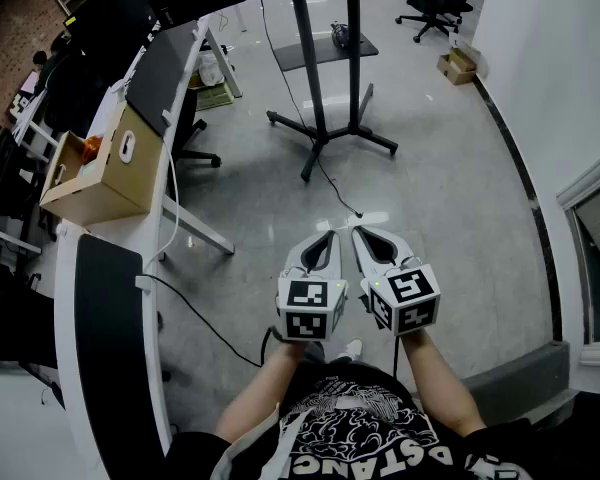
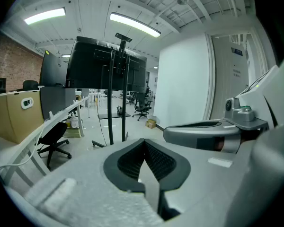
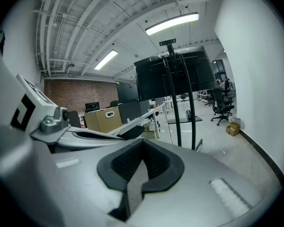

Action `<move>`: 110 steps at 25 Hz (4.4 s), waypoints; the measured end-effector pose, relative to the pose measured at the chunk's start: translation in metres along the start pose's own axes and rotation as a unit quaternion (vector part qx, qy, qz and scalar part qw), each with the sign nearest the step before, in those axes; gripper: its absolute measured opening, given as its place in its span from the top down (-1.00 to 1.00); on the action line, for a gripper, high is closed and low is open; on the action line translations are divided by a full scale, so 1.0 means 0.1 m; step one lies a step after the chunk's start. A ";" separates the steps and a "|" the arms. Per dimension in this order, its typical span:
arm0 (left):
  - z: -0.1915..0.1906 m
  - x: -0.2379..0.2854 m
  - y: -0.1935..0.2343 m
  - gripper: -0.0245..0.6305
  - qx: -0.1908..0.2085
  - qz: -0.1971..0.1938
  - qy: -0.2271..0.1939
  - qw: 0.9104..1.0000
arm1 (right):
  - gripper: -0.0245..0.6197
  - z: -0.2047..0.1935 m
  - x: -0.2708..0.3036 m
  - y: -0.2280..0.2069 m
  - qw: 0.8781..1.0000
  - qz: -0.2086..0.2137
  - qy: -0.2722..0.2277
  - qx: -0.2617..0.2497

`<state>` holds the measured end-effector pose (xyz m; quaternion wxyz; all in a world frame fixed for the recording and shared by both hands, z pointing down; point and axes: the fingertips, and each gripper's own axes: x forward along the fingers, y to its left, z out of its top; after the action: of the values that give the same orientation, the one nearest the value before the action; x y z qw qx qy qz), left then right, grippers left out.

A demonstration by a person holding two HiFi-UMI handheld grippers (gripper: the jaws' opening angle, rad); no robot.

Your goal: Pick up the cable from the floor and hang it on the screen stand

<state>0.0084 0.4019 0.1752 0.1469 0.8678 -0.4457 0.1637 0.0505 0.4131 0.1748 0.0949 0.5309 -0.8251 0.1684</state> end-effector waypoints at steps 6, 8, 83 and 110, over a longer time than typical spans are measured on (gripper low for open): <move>-0.07 0.02 -0.01 0.93 0.005 0.002 0.010 1.000 | 0.91 -0.04 -0.02 -0.04 1.000 0.002 0.004 0.001; -0.09 0.02 -0.02 0.93 0.006 0.002 0.013 1.000 | 0.91 -0.07 -0.03 -0.05 1.000 0.001 0.006 0.006; -2.50 4.63 2.26 0.92 -0.184 -0.091 0.198 0.958 | 0.89 -2.94 4.36 -2.30 0.930 0.012 0.363 -0.052; -4.53 6.06 2.35 0.92 -0.208 -0.069 0.262 0.940 | 0.75 -5.67 5.13 -3.48 0.869 0.049 0.480 -0.111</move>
<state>0.0785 0.0120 0.8613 0.4469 0.7724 -0.3549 0.2788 0.1395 0.0629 0.9330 0.5293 0.3298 -0.7157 0.3144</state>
